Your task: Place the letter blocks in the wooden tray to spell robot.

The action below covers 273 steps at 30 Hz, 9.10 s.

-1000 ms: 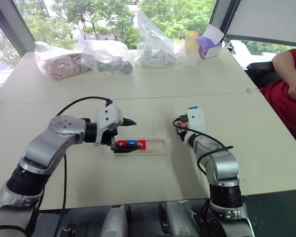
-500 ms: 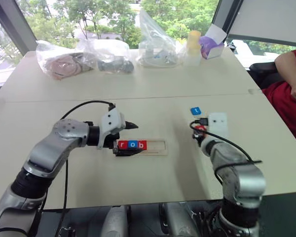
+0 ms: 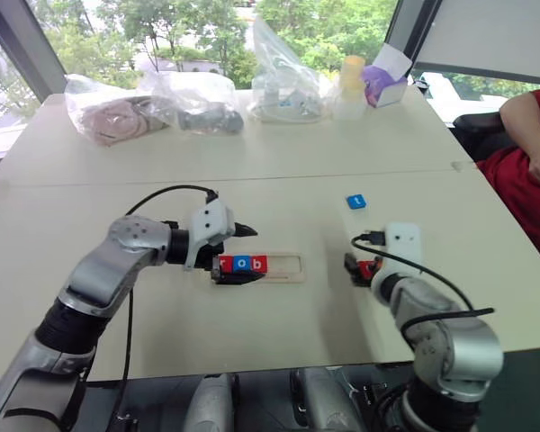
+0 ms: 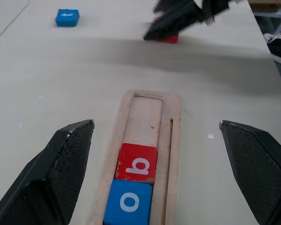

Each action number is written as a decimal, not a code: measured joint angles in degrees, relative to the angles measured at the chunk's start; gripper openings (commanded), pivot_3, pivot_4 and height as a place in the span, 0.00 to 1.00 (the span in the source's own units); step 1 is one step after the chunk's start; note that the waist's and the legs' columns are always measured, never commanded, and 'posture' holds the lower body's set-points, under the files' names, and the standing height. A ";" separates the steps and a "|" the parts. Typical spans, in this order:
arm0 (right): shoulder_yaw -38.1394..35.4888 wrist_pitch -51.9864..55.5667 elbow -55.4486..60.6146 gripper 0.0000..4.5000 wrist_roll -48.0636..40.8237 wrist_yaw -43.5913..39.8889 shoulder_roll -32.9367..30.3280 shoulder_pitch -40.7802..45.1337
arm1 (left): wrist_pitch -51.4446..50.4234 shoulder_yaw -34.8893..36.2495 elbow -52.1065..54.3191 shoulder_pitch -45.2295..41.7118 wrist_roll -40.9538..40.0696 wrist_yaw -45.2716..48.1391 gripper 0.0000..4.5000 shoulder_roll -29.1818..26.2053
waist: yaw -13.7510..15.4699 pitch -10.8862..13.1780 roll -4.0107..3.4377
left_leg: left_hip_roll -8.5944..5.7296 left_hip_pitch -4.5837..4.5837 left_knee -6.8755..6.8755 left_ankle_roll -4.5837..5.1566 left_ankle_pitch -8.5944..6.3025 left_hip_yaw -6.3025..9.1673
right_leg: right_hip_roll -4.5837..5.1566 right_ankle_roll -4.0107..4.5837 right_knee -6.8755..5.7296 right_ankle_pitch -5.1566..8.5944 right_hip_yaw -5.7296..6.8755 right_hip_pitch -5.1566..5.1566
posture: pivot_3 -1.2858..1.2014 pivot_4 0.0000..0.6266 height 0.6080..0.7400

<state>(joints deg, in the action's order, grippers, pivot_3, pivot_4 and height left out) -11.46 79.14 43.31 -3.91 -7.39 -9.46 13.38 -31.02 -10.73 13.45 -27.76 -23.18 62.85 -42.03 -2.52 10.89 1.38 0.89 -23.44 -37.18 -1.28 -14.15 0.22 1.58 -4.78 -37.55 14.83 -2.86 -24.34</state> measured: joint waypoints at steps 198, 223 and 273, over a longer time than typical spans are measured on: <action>5.16 -67.85 -49.59 0.99 -8.83 -50.44 -37.18 0.51 | -9.13 1.17 11.60 2.61 -6.02 6.18 1.00 -6.97 | -0.12 0.04 -0.01 | 0.01 0.17 -0.06 0.12 -0.07 -0.30 | -0.09 -0.27 0.37 -0.15 -0.07 0.40 | 0.52 0.24 1.00; 13.69 -88.10 -79.43 0.46 -4.43 -66.13 -32.61 14.77 | -9.94 3.06 10.47 2.77 -6.16 0.60 1.00 -7.55 | 0.08 0.05 -0.02 | 0.02 0.94 0.00 0.10 -0.07 -0.14 | -0.01 -0.08 0.37 -0.05 -0.10 1.16 | 0.52 0.24 1.00; 28.58 -74.30 -61.26 0.26 -1.87 -62.09 -18.09 19.62 | -6.00 11.89 6.30 12.26 -4.64 -0.10 1.00 -13.44 | 0.07 0.13 -0.08 | 0.06 0.75 0.06 0.10 -0.07 -0.08 | 0.05 -0.10 0.29 -0.02 -0.06 0.88 | 0.52 0.24 1.00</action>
<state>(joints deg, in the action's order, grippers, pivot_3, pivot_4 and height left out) 17.13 4.85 -17.95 -5.78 -69.48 -27.55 33.00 -37.02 1.15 19.75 -15.50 -27.82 62.75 -55.47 -2.46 11.01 1.30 0.95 -22.69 -37.12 -1.18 -14.22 0.14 1.63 -4.88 -37.27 14.82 -2.92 -23.46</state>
